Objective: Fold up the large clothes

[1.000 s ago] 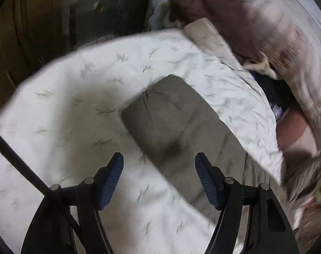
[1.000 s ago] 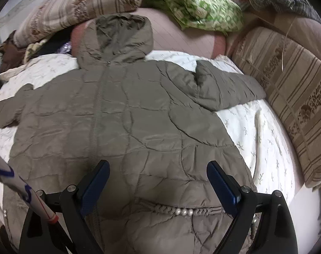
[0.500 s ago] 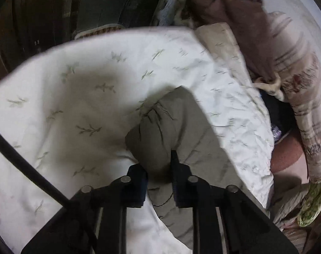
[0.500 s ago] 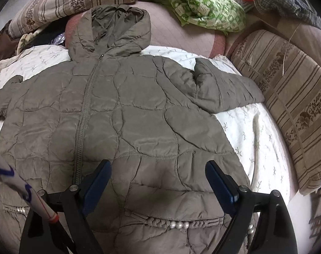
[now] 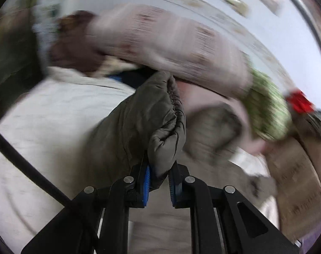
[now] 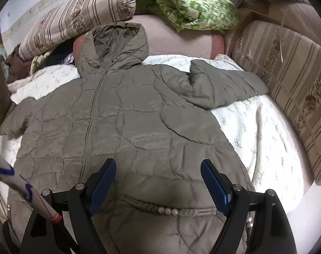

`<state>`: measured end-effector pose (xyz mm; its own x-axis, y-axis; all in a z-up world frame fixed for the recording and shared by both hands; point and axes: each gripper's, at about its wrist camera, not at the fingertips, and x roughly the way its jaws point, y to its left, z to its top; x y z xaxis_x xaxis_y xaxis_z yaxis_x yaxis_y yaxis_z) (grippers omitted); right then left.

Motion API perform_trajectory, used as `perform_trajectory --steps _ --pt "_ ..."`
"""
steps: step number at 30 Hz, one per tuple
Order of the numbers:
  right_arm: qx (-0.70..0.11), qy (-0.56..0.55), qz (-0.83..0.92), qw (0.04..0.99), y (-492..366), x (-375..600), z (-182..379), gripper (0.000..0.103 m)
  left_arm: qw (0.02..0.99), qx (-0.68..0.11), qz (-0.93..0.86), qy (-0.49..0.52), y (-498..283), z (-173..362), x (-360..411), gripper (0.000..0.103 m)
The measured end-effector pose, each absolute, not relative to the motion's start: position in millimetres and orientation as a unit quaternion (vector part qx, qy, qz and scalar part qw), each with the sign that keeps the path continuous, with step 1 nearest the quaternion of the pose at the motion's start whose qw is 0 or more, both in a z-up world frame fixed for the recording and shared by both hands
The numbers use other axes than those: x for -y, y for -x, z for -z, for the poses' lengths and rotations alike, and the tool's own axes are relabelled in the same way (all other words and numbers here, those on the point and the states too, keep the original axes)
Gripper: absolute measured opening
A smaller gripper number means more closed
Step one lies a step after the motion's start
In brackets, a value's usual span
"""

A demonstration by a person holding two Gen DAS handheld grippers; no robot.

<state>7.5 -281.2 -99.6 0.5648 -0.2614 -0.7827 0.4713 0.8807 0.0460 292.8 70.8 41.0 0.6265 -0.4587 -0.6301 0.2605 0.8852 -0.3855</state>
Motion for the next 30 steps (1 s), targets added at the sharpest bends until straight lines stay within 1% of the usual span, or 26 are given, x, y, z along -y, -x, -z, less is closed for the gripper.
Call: perform_trajectory --steps 3,7,8,9,10,11,13,14,15,16,18,20,23,25,27,30 --pt "-0.408 -0.147 0.216 0.875 10.0 297.7 97.9 0.086 0.871 -0.403 0.253 0.12 -274.2 -24.2 2.2 0.014" --pt "-0.403 -0.172 0.23 0.869 29.9 325.7 99.4 0.086 0.85 -0.438 0.279 0.091 -250.6 18.8 86.4 0.015" --pt "-0.403 -0.178 0.234 0.867 33.8 333.3 101.1 0.086 0.848 -0.445 0.275 0.081 -246.5 29.1 99.2 0.017" --pt "-0.405 -0.183 0.235 0.864 36.1 339.2 102.8 0.086 0.847 -0.455 0.268 0.064 -241.6 43.8 117.5 0.024" --pt "-0.406 -0.189 0.234 0.863 37.8 344.8 104.5 0.086 0.844 -0.463 0.266 0.051 -238.8 53.6 128.8 0.034" --pt "-0.407 -0.194 0.231 0.862 39.1 348.3 105.5 0.086 0.835 -0.478 0.27 0.034 -230.6 64.4 145.7 0.036" --pt "-0.406 -0.204 0.221 0.863 38.7 355.7 106.0 0.086 0.822 -0.497 0.278 0.03 -220.2 73.8 156.5 0.038" --pt "-0.406 -0.208 0.216 0.863 37.1 357.6 105.7 0.086 0.817 -0.5 0.284 0.036 -208.9 73.9 156.4 0.039" --pt "-0.405 -0.214 0.206 0.865 33.9 359.9 104.6 0.086 0.814 -0.499 0.293 0.044 -198.7 70.3 152.4 0.045" --pt "-0.403 -0.221 0.194 0.866 30.0 361.4 103.4 0.086 0.816 -0.492 0.299 0.049 -185.1 63.1 146.0 0.054" --pt "-0.402 -0.241 0.161 0.869 15.9 362.1 101.9 0.086 0.828 -0.47 0.301 0.05 -162.6 47.6 129.0 0.058" --pt "-0.403 -0.26 0.125 0.869 -3.0 359.9 104.5 0.087 0.84 -0.453 0.296 0.042 -139.6 37.9 111.7 0.061" --pt "-0.401 -0.277 0.081 0.87 -36.4 347.1 110.5 0.088 0.861 -0.429 0.271 0.019 -105.4 21.9 78.6 0.062" --pt "-0.4 -0.283 0.05 0.87 -58.1 333.2 115.3 0.091 0.878 -0.412 0.243 0.003 -91.6 17.3 61.0 0.065" --pt "-0.407 -0.298 0.018 0.863 -93.0 317.8 125.9 0.091 0.895 -0.393 0.211 -0.005 -76.9 16.8 39.9 0.065" --pt "-0.428 -0.276 0.014 0.86 -144.3 295.7 141.6 0.091 0.897 -0.394 0.202 0.003 -65.0 18.7 17.5 0.065"
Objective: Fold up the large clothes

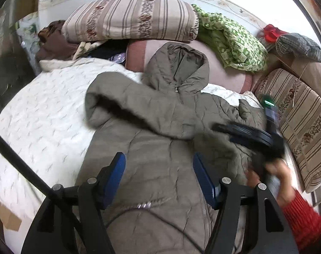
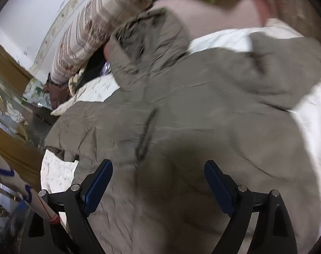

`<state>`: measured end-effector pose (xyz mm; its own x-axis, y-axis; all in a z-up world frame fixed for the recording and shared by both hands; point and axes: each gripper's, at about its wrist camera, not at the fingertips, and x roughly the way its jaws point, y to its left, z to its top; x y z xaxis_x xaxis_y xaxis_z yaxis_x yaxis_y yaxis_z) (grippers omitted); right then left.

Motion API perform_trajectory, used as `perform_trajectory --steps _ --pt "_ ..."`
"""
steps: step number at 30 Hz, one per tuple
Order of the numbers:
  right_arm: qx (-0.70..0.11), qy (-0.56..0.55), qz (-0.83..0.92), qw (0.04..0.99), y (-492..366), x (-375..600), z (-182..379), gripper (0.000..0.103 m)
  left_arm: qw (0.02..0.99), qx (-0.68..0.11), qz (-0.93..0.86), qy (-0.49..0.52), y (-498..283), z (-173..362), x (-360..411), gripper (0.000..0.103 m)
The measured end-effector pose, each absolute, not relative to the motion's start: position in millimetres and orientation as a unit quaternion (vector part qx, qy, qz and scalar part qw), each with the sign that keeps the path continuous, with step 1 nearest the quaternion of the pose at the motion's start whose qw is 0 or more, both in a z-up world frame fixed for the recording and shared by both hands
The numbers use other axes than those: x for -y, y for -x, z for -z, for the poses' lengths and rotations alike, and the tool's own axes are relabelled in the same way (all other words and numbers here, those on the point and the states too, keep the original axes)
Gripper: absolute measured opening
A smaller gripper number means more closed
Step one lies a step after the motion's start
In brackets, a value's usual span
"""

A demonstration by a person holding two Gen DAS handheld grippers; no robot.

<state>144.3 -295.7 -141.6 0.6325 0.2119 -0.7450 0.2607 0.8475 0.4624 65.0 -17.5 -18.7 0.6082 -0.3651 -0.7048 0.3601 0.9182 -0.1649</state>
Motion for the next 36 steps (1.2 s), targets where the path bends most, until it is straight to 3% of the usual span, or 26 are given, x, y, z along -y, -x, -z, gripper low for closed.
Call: perform_trajectory --steps 3,4,7,8,10,16,25,28,30,32,36 --pt "-0.449 -0.238 0.033 0.861 -191.0 272.8 160.0 0.091 0.903 -0.386 0.189 -0.007 -58.1 18.3 6.4 0.065" --pt "-0.455 -0.231 0.031 0.859 -201.9 266.4 164.4 0.085 0.906 -0.383 0.181 -0.014 -56.0 18.6 4.6 0.065" --pt "-0.492 -0.235 -0.012 0.838 -219.6 255.1 172.1 0.018 0.912 -0.375 0.162 -0.029 -55.5 19.5 -0.3 0.065" --pt "-0.487 -0.239 -0.015 0.84 -218.9 258.2 165.9 0.008 0.914 -0.374 0.156 -0.028 -56.2 20.3 -2.8 0.065" --pt "-0.471 -0.233 -0.001 0.851 -212.8 272.1 148.0 0.007 0.914 -0.374 0.153 -0.023 -56.3 20.1 -5.8 0.065" --pt "-0.447 -0.173 0.148 0.865 -179.1 356.1 114.0 0.005 0.915 -0.373 0.155 -0.022 -55.0 23.5 -1.1 0.065" --pt "-0.502 -0.172 0.195 0.825 -177.0 413.0 176.3 0.003 0.903 -0.393 0.162 -0.06 -47.2 33.1 36.3 0.065" --pt "-0.48 -0.207 0.17 0.835 -164.6 426.1 173.8 0.004 0.903 -0.391 0.161 -0.074 -42.3 28.2 46.3 0.065" --pt "-0.443 -0.251 0.142 0.849 -141.4 444.7 157.9 0.02 0.903 -0.391 0.16 -0.077 -41.1 26.0 51.7 0.065" --pt "-0.406 -0.278 0.142 0.859 -116.5 469.8 143.0 0.068 0.901 -0.396 0.163 -0.075 -42.7 25.7 58.1 0.065" --pt "-0.364 -0.325 0.189 0.853 -70.5 549.7 137.0 0.073 0.89 -0.416 0.177 -0.064 -50.1 31.8 72.9 0.065"
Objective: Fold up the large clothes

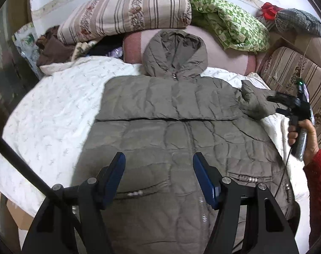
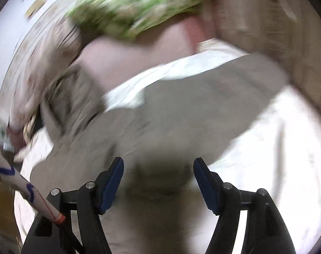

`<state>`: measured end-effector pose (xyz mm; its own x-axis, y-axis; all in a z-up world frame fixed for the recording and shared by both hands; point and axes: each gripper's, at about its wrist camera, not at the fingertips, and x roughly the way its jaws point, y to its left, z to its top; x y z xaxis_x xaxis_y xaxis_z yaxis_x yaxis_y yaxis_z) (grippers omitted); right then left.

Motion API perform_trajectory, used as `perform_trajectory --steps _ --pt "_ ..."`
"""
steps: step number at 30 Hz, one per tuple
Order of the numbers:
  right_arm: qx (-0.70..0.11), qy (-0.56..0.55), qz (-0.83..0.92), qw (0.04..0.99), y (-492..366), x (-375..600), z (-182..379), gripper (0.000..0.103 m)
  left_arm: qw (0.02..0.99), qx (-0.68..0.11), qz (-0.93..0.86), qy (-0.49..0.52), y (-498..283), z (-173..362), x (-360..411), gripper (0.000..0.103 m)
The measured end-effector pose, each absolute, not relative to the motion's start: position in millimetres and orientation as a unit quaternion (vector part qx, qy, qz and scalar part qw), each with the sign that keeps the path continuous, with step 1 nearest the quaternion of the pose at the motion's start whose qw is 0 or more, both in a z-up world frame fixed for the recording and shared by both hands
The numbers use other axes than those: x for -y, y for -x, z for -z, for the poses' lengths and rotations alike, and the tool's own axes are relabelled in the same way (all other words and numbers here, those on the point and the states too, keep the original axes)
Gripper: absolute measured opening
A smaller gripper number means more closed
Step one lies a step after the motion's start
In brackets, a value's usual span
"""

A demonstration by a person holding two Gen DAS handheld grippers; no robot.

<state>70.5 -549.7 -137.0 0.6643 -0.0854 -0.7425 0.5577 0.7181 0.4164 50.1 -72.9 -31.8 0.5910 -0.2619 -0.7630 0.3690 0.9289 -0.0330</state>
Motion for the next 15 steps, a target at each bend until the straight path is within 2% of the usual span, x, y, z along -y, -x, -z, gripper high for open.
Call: perform_trajectory --steps 3,8,15 --pt "-0.335 -0.392 0.231 0.825 -43.1 627.9 149.5 0.061 0.882 -0.43 0.177 -0.072 -56.7 39.6 83.9 0.065" --pt "-0.265 -0.512 0.269 0.771 -14.6 731.3 183.9 0.06 0.875 -0.449 0.161 -0.085 -71.2 51.4 95.8 0.065" --pt "-0.283 -0.515 0.29 0.755 -44.4 770.5 209.4 0.06 0.864 -0.479 0.144 -0.064 -98.0 66.3 100.2 0.065"
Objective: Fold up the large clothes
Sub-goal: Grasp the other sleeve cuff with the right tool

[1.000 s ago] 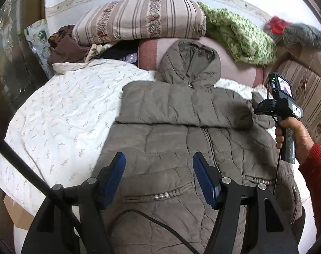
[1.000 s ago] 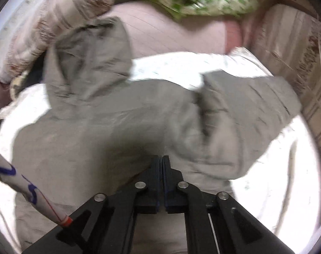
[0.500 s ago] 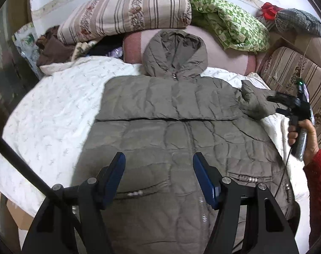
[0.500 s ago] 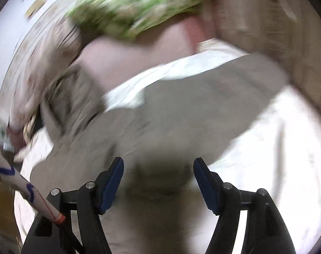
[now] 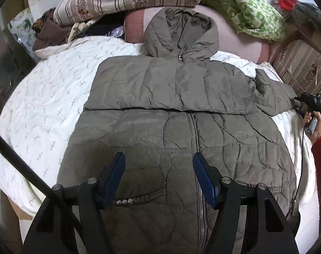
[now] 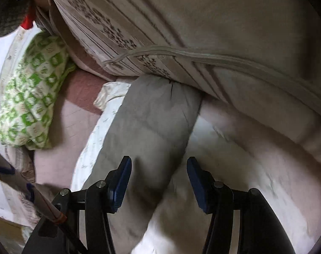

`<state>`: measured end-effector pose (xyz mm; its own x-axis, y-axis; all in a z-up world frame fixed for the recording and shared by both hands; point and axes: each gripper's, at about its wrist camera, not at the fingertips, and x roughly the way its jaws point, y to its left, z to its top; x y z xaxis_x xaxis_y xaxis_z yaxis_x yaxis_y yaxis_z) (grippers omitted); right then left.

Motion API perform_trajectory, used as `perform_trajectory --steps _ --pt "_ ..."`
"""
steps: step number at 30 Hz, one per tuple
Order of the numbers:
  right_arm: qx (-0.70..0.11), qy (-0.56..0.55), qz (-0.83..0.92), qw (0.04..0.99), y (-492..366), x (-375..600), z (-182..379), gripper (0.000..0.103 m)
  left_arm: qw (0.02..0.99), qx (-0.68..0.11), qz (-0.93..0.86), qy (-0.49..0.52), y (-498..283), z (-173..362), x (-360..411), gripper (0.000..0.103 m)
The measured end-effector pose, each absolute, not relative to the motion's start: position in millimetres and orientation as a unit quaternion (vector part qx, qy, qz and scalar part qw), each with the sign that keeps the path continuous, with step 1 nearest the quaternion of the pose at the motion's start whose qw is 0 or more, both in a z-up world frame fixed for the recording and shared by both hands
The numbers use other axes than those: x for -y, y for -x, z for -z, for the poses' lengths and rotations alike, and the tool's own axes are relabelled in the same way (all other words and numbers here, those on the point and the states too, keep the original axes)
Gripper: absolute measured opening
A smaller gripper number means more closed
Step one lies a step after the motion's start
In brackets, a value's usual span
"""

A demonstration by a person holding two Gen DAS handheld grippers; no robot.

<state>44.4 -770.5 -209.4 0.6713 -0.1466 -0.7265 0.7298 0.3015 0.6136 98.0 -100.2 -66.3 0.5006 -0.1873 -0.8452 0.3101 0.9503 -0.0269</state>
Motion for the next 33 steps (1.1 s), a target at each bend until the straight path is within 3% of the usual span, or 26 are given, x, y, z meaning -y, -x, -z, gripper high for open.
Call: perform_trajectory --steps 1,3,4,6,12,17,21,27,33 --pt "-0.285 -0.51 0.293 0.757 -46.9 775.7 210.5 0.06 0.862 -0.483 0.142 -0.062 -100.9 69.0 100.4 0.065" --pt "-0.288 -0.499 0.313 0.755 -53.4 778.3 208.5 0.042 0.86 -0.488 0.14 -0.06 -103.2 71.9 99.4 0.065" --pt "-0.289 -0.498 0.315 0.754 -59.5 783.6 208.1 0.018 0.859 -0.488 0.139 -0.059 -103.4 72.6 98.5 0.065" --pt "-0.278 -0.493 0.317 0.761 -59.2 781.3 193.8 0.012 0.861 -0.487 0.138 -0.058 -103.2 73.1 94.9 0.065" --pt "-0.267 -0.387 0.306 0.828 -55.6 728.4 102.6 0.008 0.866 -0.478 0.145 -0.029 -97.7 67.8 67.9 0.065" --pt "-0.256 -0.281 0.234 0.895 -70.1 628.1 0.2 0.008 0.883 -0.45 0.131 -0.011 -83.5 52.8 32.2 0.065" --pt "-0.264 -0.216 0.146 0.929 -90.3 523.9 -49.4 0.008 0.895 -0.432 0.109 0.002 -74.6 42.5 1.9 0.065" --pt "-0.3 -0.159 0.0 0.941 -132.6 367.7 -57.9 0.008 0.91 -0.408 0.068 0.007 -64.1 33.7 -41.8 0.065" --pt "-0.387 -0.128 -0.089 0.909 -188.5 233.9 15.1 0.008 0.915 -0.401 0.031 0.016 -65.9 36.7 -78.1 0.065"
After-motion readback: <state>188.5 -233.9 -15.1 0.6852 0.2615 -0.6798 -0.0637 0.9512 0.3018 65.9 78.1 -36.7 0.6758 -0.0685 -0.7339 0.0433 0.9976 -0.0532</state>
